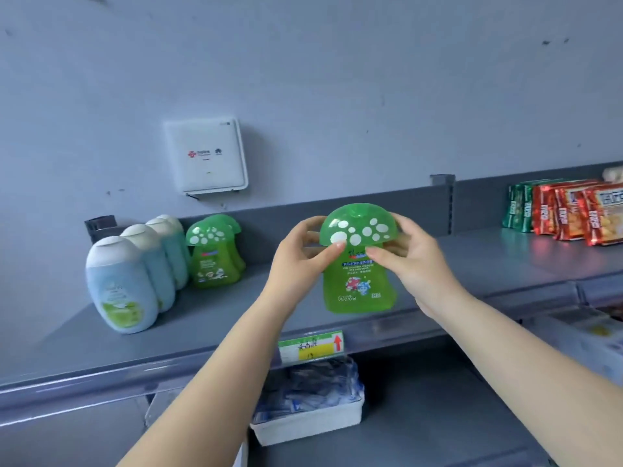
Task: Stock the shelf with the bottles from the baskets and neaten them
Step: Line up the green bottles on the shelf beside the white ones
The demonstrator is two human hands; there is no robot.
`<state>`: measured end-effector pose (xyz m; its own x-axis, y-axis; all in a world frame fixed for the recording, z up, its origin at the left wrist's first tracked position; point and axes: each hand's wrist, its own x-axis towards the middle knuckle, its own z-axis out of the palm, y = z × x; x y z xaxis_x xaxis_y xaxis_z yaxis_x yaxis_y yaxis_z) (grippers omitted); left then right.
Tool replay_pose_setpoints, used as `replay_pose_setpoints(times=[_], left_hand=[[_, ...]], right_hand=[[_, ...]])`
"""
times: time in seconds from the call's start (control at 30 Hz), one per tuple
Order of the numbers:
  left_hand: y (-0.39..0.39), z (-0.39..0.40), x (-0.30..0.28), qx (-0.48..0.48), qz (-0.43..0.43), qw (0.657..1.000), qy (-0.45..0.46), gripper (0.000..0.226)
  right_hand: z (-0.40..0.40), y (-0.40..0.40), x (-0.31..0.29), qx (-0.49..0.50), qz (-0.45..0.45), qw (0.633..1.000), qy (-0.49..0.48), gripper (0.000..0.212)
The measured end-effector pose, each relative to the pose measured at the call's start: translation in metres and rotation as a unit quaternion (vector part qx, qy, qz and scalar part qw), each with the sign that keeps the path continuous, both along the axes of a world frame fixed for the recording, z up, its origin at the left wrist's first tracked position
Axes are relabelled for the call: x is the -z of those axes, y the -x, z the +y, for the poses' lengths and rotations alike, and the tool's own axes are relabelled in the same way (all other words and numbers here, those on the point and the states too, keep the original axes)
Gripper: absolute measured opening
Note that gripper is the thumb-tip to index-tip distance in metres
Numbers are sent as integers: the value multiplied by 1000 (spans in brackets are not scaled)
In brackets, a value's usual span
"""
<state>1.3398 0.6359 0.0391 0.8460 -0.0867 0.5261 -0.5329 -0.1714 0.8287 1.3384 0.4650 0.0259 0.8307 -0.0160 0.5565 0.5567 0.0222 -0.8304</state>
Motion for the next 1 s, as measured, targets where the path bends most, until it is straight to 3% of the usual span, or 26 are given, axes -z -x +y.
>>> replay_pose_setpoints(times=[0.1, 0.43, 0.8, 1.0], left_hand=[[-8, 52, 1, -42, -3, 999, 23, 40], [-47, 178, 21, -192, 2, 981, 28, 24], [-90, 202, 28, -264, 30, 964, -5, 48], [-100, 205, 31, -263, 43, 964, -6, 41]], right_hand=[[53, -20, -5, -28, -4, 1000, -1, 45], [193, -79, 6, -82, 8, 996, 27, 46], [249, -131, 18, -39, 36, 998, 36, 42], [260, -145, 22, -30, 50, 998, 37, 43]])
